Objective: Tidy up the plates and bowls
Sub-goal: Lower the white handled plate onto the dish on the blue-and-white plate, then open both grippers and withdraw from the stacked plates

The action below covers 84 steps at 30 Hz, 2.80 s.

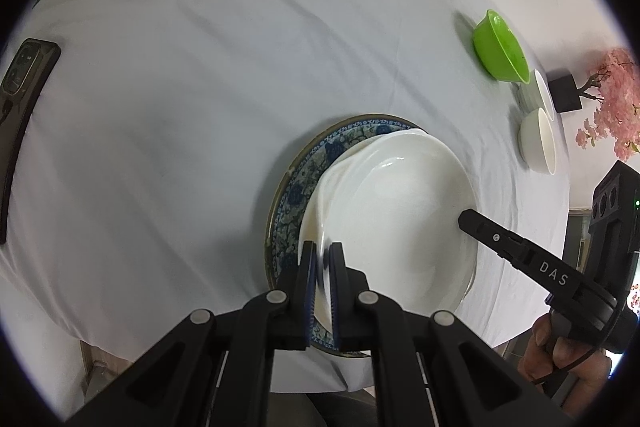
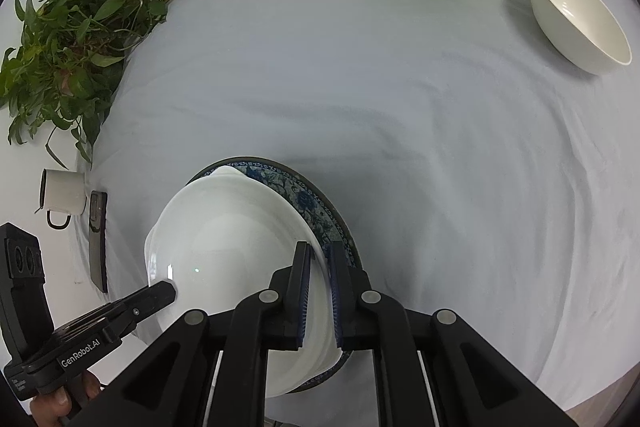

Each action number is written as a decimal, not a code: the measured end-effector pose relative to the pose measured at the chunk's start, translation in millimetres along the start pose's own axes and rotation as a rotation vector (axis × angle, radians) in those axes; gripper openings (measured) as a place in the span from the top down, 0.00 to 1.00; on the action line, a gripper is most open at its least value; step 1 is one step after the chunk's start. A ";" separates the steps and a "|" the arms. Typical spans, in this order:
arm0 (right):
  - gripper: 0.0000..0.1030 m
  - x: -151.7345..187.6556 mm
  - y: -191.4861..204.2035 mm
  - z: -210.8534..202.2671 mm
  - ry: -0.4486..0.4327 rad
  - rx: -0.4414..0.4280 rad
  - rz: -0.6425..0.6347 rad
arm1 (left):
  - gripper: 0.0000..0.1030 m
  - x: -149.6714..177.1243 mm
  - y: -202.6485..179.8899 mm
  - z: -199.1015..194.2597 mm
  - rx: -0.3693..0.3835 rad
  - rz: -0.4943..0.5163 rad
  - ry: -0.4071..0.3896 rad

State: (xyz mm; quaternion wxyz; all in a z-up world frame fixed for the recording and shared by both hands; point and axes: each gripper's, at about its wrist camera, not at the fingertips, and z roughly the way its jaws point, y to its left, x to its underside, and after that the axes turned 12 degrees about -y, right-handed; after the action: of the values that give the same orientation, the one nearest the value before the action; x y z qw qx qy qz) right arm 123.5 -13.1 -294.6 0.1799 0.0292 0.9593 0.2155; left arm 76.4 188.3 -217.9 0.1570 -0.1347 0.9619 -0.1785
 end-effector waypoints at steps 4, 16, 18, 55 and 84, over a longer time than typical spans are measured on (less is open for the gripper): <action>0.90 1.5 -0.4 0.9 0.005 0.000 0.012 | 0.95 1.2 0.1 -2.4 0.003 0.000 0.012; 0.80 5.8 7.7 -1.2 -0.006 0.019 -0.025 | 0.92 10.4 5.4 -9.7 -0.003 0.017 -0.001; 0.80 6.2 10.1 -1.7 -0.008 0.024 -0.044 | 0.92 9.5 3.9 -8.3 0.007 0.024 -0.005; 0.00 8.8 -4.5 -235.8 -0.292 0.093 -0.144 | 0.21 24.2 -122.2 -207.6 -0.150 0.432 -0.492; 0.00 86.8 -106.4 -369.3 -0.474 0.272 0.250 | 0.19 18.7 -268.0 -141.9 0.242 0.751 -0.382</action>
State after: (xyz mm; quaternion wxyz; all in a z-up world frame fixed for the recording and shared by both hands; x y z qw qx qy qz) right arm -87.3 -246.7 -57.5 0.3655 0.2205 0.8996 0.0926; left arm 64.0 -15.9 6.6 0.4009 0.2133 0.8700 -0.1921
